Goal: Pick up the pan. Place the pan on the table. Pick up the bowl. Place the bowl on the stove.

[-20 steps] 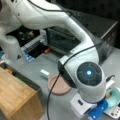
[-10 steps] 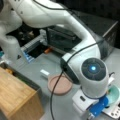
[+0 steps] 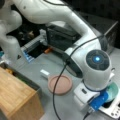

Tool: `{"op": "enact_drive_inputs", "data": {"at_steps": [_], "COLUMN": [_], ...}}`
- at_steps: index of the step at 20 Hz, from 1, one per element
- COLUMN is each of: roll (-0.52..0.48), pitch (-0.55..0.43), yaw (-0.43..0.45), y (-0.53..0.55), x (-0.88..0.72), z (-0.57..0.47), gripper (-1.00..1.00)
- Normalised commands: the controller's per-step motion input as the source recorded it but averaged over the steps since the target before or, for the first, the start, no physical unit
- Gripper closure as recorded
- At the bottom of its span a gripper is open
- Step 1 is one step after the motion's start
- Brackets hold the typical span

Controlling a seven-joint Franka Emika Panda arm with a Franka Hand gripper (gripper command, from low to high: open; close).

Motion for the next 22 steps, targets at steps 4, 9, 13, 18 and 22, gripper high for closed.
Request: {"op": "enact_drive_inputs", "data": {"at_steps": [4, 9, 13, 18, 22], "roll": [-0.318, -0.319, -0.246, -0.317, -0.22], "pitch": [-0.209, -0.171, 0.055, 0.022, -0.076], "yaw": [-0.01, -0.01, -0.03, -0.034, -0.017], "y": [0.13, 0.09, 0.06, 0.05, 0.09], "x": [-0.38, -0.35, -0.26, -0.16, -0.17], "z": [-0.19, -0.11, 0.05, 0.1, 0.13], "gripper": [-1.0, -1.0, -1.0, -1.0, -1.0]}}
